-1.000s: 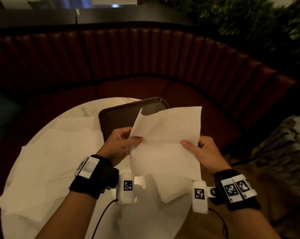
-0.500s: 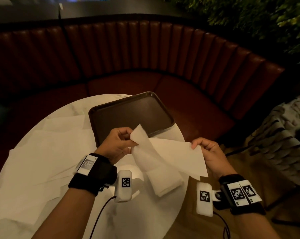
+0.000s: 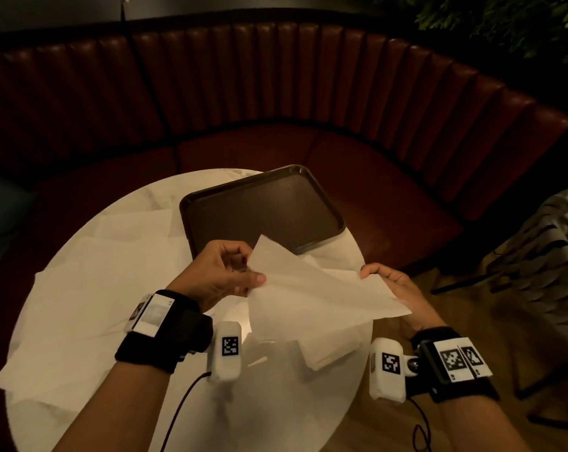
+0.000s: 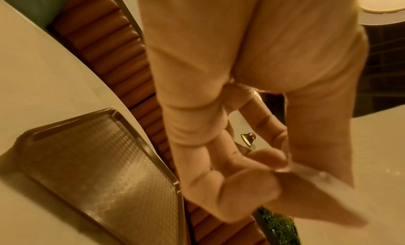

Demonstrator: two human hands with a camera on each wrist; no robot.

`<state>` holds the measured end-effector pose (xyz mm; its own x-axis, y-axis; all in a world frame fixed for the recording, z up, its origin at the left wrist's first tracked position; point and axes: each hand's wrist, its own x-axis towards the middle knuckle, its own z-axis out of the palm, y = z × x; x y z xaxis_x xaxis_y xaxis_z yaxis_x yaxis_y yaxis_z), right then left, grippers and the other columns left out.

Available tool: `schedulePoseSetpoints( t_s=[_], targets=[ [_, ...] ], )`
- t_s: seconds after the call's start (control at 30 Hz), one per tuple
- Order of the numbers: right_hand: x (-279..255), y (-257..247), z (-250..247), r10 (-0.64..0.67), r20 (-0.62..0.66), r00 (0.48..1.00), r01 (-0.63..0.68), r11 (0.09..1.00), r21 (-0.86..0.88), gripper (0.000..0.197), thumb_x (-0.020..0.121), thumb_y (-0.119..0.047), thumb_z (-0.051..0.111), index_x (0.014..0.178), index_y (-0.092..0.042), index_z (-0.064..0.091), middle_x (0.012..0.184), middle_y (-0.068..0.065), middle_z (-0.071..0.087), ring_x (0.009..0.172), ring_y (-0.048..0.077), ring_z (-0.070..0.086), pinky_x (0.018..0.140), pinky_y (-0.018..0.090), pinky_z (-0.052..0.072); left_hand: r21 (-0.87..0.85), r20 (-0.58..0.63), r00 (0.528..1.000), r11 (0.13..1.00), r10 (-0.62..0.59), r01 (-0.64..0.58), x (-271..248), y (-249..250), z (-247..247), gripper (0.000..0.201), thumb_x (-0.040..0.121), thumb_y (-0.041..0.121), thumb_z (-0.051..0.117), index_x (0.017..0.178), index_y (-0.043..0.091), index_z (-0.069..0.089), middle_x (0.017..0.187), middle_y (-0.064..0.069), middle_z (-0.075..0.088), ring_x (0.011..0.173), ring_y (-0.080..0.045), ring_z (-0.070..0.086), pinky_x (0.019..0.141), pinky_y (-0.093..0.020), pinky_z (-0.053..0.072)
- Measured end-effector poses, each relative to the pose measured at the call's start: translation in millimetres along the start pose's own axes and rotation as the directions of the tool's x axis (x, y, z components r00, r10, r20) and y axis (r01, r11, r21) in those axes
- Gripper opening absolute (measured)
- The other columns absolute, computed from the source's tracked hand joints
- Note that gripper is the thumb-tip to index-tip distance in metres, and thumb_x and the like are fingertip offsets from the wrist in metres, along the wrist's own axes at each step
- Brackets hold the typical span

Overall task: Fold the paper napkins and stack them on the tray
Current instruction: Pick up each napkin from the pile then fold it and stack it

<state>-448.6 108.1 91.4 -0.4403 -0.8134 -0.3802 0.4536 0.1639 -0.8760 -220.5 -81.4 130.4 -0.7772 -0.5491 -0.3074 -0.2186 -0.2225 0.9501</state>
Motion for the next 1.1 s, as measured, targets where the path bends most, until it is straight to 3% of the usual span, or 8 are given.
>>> schedulePoseSetpoints(
  t_s=[0.13, 0.23, 0.33, 0.5, 0.67, 0.77, 0.87, 1.1],
  targets=[
    [10, 8, 4, 0.041, 0.014, 0.999, -0.042, 0.997, 0.063, 0.009, 0.080, -0.004, 0.053, 0.084, -0.007, 0.061, 0.081, 0.011, 0.065, 0.066, 0.023, 0.063, 0.053, 0.028, 0.056, -0.122, -0.022, 0.999, 0.992, -0.044, 0.041, 4, -11, -5, 0.015, 0.070, -0.009, 0.065, 0.078, -0.001, 0.056, 0.094, -0.016, 0.070, 0.089, -0.032, 0.068, 0.068, -0.037, 0.058],
    [18, 11, 3, 0.058, 0.012, 0.998, -0.059, 0.997, 0.044, 0.017, 0.064, -0.027, 0.076, 0.069, -0.013, 0.067, 0.078, 0.010, 0.065, 0.064, 0.021, 0.063, 0.047, 0.024, 0.054, -0.210, -0.013, 0.998, 0.976, -0.058, 0.054, 9, -23, -9, 0.024, 0.074, -0.011, 0.063, 0.063, 0.010, 0.061, 0.082, -0.010, 0.072, 0.077, -0.022, 0.070, 0.054, -0.028, 0.057],
    [23, 12, 3, 0.025, -0.004, 1.000, -0.025, 1.000, 0.004, 0.039, 0.089, -0.009, 0.051, 0.055, -0.020, 0.066, 0.079, 0.009, 0.061, 0.068, 0.023, 0.059, 0.047, 0.023, 0.052, -0.223, -0.021, 0.998, 0.974, -0.051, 0.045, 10, -30, -13, 0.022, 0.074, -0.001, 0.068, 0.061, 0.016, 0.067, 0.074, -0.007, 0.071, 0.072, -0.019, 0.070, 0.056, -0.027, 0.057],
    [25, 14, 3, 0.012, -0.003, 1.000, -0.012, 0.999, -0.046, 0.054, 0.090, 0.005, 0.041, 0.049, -0.020, 0.065, 0.075, 0.008, 0.059, 0.063, 0.019, 0.058, 0.046, 0.021, 0.049, -0.152, 0.007, 0.994, 0.982, -0.108, 0.108, 15, -39, -18, 0.039, 0.080, -0.017, 0.052, 0.060, 0.013, 0.067, 0.073, -0.010, 0.072, 0.070, -0.022, 0.071, 0.060, -0.030, 0.059],
    [16, 36, -6, 0.026, -0.046, 0.999, -0.031, 0.992, -0.124, 0.013, 0.064, -0.006, 0.061, 0.055, -0.010, 0.070, 0.065, 0.011, 0.062, 0.062, 0.024, 0.054, 0.049, 0.022, 0.044, -0.168, -0.030, 0.982, 0.970, -0.184, 0.177, 30, -34, -7, 0.016, 0.071, 0.000, 0.055, 0.059, 0.004, 0.064, 0.065, -0.010, 0.062, 0.062, -0.019, 0.062, 0.054, -0.026, 0.052],
    [5, 58, -13, 0.038, -0.137, 0.990, -0.071, 0.968, -0.242, 0.011, 0.072, -0.002, 0.074, 0.068, 0.007, 0.068, 0.063, 0.005, 0.069, 0.060, 0.013, 0.062, 0.050, 0.018, 0.049, 0.104, -0.199, 0.972, 0.983, -0.127, 0.150, 55, -40, 6, 0.011, 0.074, -0.002, 0.069, 0.065, 0.003, 0.063, 0.068, -0.014, 0.058, 0.063, -0.022, 0.054, 0.059, -0.028, 0.048],
    [-3, 85, -14, -0.063, -0.271, 0.960, -0.068, 0.891, -0.448, 0.006, 0.072, -0.005, 0.077, 0.069, -0.006, 0.073, 0.078, 0.006, 0.072, 0.075, 0.018, 0.067, 0.066, 0.029, 0.056, 0.390, -0.224, 0.974, 0.919, 0.034, 0.057, 85, -50, 19, 0.022, 0.064, -0.002, 0.077, 0.059, 0.017, 0.066, 0.068, -0.015, 0.065, 0.063, -0.020, 0.058, 0.069, -0.036, 0.053],
    [-9, 134, 2, -0.027, -0.527, 0.849, -0.130, 0.957, -0.260, 0.018, 0.072, 0.001, 0.076, 0.070, -0.016, 0.070, 0.084, -0.001, 0.069, 0.085, 0.013, 0.062, 0.077, 0.024, 0.047, 0.671, -0.156, 0.987, 0.736, 0.024, 0.088, 129, -68, 57, 0.017, 0.070, 0.029, 0.076, 0.077, 0.014, 0.073, 0.073, 0.003, 0.066, 0.068, -0.006, 0.057, 0.070, -0.020, 0.044]
  ],
)
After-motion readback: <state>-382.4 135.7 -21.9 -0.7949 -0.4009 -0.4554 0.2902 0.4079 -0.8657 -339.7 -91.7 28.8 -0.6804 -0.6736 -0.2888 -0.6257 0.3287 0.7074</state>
